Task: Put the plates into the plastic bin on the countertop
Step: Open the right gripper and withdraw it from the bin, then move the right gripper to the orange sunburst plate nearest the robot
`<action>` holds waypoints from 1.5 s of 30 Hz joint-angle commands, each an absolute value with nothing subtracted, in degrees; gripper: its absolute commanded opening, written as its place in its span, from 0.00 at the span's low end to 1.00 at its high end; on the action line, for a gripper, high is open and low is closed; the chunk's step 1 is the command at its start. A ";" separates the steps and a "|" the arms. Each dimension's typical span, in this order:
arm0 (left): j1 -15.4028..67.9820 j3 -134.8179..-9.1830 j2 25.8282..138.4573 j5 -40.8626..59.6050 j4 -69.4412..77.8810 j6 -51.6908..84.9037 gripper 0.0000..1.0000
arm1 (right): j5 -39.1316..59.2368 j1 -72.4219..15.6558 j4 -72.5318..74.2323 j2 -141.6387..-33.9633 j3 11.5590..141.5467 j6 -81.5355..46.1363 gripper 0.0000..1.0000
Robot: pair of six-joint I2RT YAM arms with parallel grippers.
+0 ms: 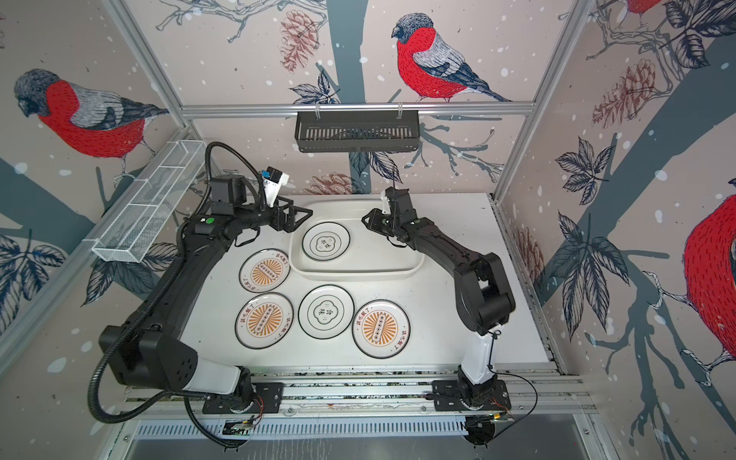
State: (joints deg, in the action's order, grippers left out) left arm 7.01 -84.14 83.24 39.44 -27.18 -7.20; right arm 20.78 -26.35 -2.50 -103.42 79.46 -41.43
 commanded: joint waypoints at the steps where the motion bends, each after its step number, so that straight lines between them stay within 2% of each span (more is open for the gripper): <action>1: 6.94 -82.98 82.18 43.36 -29.34 -11.23 0.95 | 18.65 -25.54 1.25 -94.54 72.07 -38.41 0.36; 13: 7.02 -79.58 80.28 44.08 -29.89 -13.18 0.95 | 14.97 -24.53 0.80 -52.74 39.79 -39.19 0.45; 21: 8.94 -79.63 79.20 43.17 -30.78 -14.13 0.95 | 13.81 -24.26 -8.88 -33.90 31.50 -43.98 0.49; 34: 13.52 -76.05 75.85 41.33 -28.80 -12.44 0.95 | 16.69 -24.57 -21.33 -24.71 26.10 -47.28 0.49; 45: 13.71 -78.08 76.73 43.69 -31.81 -12.46 0.96 | 17.62 -24.52 -21.96 -26.66 18.68 -49.82 0.52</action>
State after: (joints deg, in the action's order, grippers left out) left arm 13.61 -77.58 77.03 42.19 -30.63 -11.97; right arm 17.15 -24.43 -22.11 -26.98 19.46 -48.49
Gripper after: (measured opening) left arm 0.955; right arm 0.518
